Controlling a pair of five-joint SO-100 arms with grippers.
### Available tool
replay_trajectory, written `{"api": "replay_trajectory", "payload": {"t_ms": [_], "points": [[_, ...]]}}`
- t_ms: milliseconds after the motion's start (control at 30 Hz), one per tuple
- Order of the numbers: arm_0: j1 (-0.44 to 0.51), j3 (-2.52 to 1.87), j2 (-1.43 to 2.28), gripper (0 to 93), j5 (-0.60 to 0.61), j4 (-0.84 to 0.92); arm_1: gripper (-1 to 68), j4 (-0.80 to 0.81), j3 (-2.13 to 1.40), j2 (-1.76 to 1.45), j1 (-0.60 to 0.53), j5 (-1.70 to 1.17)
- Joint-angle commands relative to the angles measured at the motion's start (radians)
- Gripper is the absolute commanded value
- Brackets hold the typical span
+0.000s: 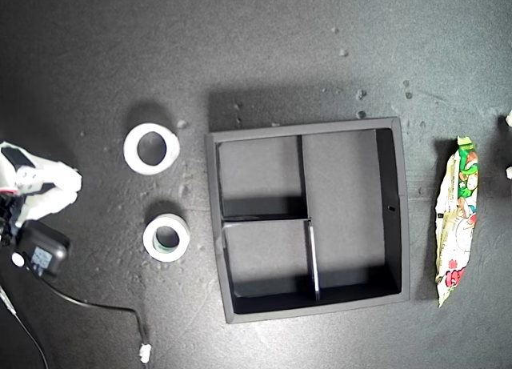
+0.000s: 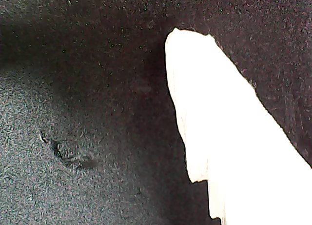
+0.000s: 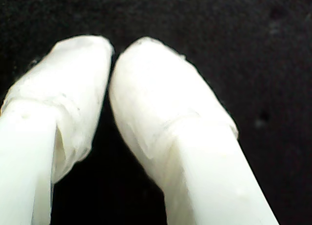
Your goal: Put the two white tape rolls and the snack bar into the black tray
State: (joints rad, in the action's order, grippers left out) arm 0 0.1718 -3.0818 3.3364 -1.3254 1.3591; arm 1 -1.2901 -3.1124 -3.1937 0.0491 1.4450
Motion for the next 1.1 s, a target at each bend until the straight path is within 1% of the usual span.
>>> {"api": "replay_trajectory", "payload": {"t_ms": [0, 633, 667, 700, 767, 800, 867, 967, 1000, 1067], "points": [[-0.009, -0.057, 0.049, 0.3, 0.000, 0.037, 25.9, -0.006, -0.011, 0.006, -0.008, 0.000], [-0.009, -0.057, 0.049, 0.3, 0.000, 0.037, 25.9, -0.006, -0.011, 0.006, -0.008, 0.000], [-0.009, -0.057, 0.049, 0.3, -0.002, 0.037, 25.9, -0.006, -0.011, 0.006, -0.008, 0.000], [-0.009, -0.057, 0.049, 0.3, -0.032, 0.037, 25.9, -0.006, -0.011, 0.006, -0.008, 0.000], [-0.061, -0.057, 0.049, 0.3, -0.026, 0.037, 25.9, -0.006, -0.011, 0.006, -0.006, 0.000], [-0.095, -0.057, 0.051, 0.3, -0.048, 0.037, 25.9, -0.006, -0.011, 0.006, -0.005, 0.000], [-0.133, -0.057, 0.051, 0.3, -0.087, 0.037, 25.9, -0.006, -0.011, 0.006, -0.008, 0.000], [-0.143, -0.057, 0.051, 0.3, -0.155, 0.037, 25.9, -0.006, -0.011, 0.006, 0.002, -0.003], [-0.143, -0.057, 0.051, 0.3, -0.156, 0.037, 25.9, -0.006, -0.011, 0.006, 0.005, -0.025], [-0.143, -0.057, 0.051, 0.3, -0.118, 0.020, 25.9, -0.003, -0.011, 0.006, 0.006, -0.055]]}}
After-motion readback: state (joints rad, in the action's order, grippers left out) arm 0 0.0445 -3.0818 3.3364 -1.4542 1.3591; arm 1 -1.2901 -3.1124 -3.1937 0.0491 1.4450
